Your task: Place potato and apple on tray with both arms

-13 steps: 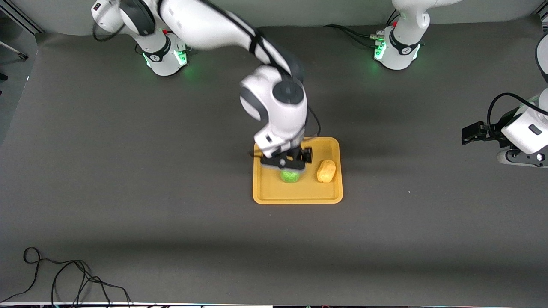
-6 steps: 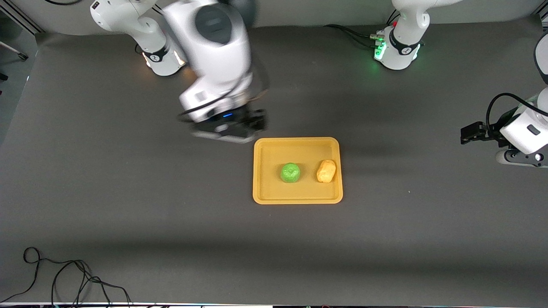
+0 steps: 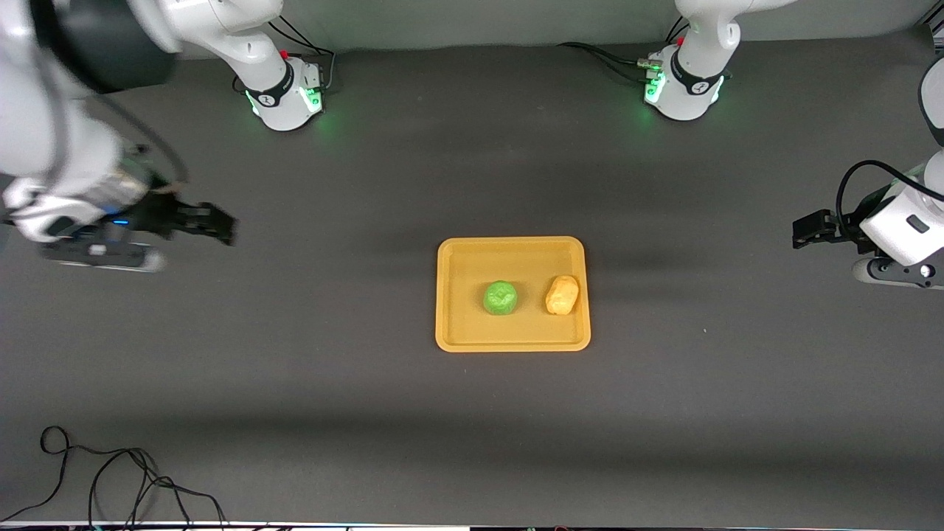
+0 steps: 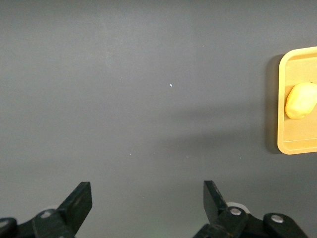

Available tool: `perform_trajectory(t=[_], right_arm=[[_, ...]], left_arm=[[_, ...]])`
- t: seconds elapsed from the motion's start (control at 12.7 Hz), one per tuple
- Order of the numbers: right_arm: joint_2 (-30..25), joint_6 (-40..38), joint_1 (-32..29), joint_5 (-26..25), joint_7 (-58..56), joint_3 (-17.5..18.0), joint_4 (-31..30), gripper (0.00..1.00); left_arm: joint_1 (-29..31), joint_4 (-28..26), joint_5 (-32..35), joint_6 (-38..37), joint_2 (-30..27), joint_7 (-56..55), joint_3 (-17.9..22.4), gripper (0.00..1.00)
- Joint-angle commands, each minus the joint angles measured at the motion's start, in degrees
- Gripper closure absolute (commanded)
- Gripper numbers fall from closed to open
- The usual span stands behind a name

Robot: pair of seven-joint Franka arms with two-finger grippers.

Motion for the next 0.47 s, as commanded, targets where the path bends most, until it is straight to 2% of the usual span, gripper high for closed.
perform_trajectory(t=[0.0, 0.39], right_arm=[[-1.57, 1.22, -6.65, 1.38, -9.62, 1.24, -2.61, 0.00], [-1.57, 0.52, -9.39, 0.50, -20.72, -1.13, -0.94, 0.00]], left_arm=[[-0.08, -1.15, -0.77, 0.29, -1.44, -0.83, 0.19, 0.00], [-0.08, -1.15, -1.22, 0.37, -1.36, -0.83, 0.19, 0.00]])
